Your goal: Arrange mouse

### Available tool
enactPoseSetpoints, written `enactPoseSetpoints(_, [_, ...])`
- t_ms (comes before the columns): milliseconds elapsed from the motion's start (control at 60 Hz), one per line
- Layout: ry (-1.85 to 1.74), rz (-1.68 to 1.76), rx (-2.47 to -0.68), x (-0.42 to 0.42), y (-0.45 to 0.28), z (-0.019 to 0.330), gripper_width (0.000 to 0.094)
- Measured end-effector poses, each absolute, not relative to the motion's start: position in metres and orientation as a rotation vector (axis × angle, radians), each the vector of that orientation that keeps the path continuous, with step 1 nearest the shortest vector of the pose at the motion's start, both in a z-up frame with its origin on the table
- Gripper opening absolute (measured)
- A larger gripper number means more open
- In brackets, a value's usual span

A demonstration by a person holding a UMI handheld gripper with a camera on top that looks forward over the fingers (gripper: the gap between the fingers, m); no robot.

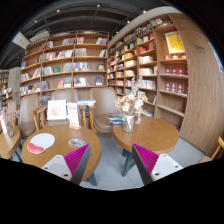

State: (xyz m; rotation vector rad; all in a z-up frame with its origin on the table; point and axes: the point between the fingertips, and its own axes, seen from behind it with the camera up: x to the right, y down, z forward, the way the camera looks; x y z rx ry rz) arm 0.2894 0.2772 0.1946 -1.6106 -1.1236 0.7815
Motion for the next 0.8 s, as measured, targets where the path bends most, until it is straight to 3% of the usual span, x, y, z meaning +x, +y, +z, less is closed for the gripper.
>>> enactPoseSetpoints(367, [-1.246,0.862,-1.611,0.222,0.224,0.155,0.0859])
enactPoseSetpoints(800, [-1.409,0.908,-1.619,0.116,0.171,0.058,0.0857])
